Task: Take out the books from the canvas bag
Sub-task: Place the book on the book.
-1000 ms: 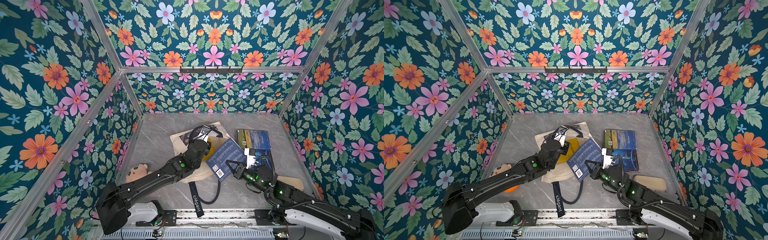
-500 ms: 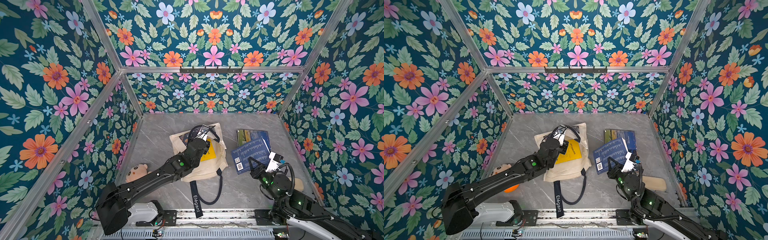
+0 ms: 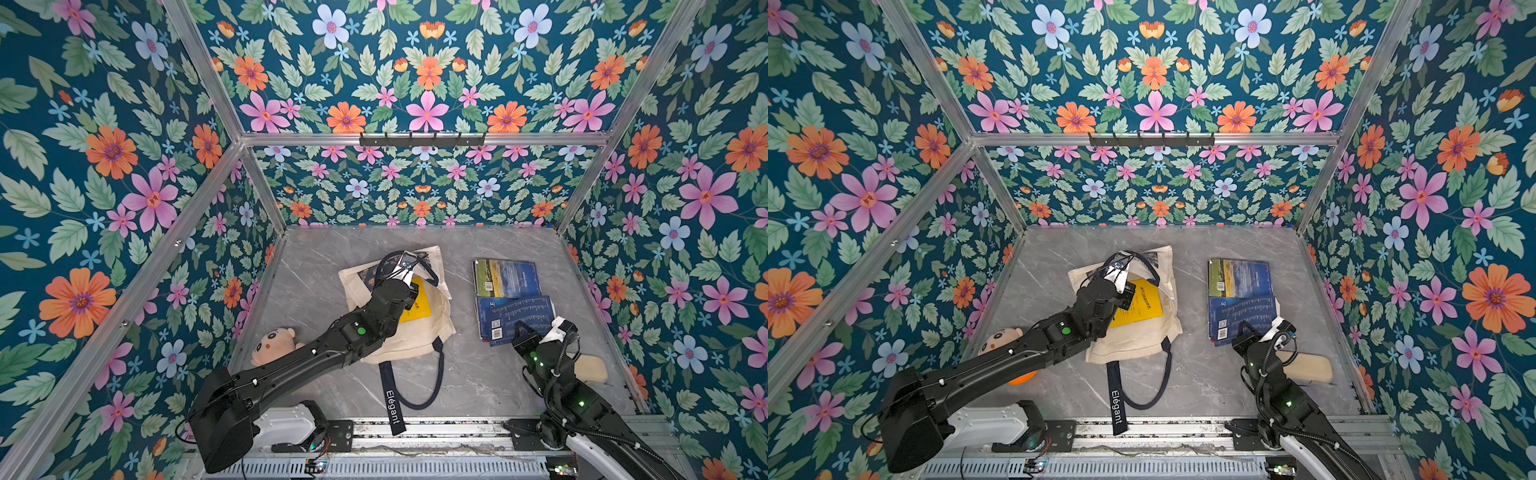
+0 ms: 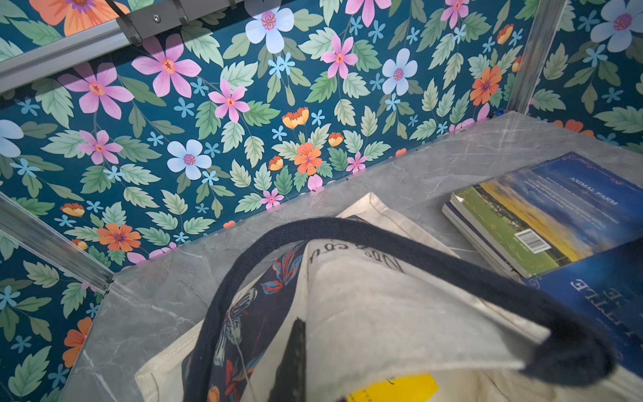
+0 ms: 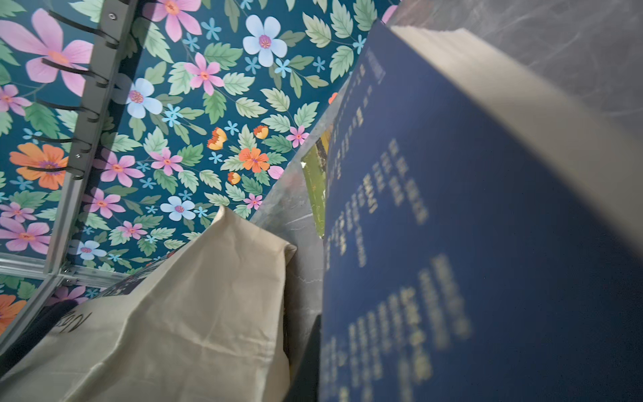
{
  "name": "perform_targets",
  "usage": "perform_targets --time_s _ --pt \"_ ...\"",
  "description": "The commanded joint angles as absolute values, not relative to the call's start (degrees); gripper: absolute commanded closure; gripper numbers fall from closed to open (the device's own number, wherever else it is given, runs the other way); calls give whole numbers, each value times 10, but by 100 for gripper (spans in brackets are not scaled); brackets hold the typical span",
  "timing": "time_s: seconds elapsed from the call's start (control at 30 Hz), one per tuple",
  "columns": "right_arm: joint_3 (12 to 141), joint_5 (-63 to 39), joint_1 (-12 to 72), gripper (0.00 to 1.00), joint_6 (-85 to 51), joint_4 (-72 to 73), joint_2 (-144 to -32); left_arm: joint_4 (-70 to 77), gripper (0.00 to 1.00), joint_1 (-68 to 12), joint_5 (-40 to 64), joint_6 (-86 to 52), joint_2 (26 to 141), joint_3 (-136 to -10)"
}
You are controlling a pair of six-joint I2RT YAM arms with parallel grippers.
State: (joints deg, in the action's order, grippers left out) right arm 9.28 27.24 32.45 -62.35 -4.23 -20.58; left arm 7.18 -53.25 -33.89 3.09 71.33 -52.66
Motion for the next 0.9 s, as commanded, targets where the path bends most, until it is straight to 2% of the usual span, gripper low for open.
perform_targets --time_s 0.0,0.37,0.67,0.87 --pt "82 279 316 100 -655 34 -234 77 100 -531 -357 7 715 -534" --pt "96 198 258 100 -687 110 -390 66 100 -529 -345 -4 715 -539" --pt "91 236 256 100 -716 92 -404 67 100 -529 -340 -4 713 -537" --pt "99 200 240 100 -715 101 -447 65 100 -529 -337 -4 715 -538"
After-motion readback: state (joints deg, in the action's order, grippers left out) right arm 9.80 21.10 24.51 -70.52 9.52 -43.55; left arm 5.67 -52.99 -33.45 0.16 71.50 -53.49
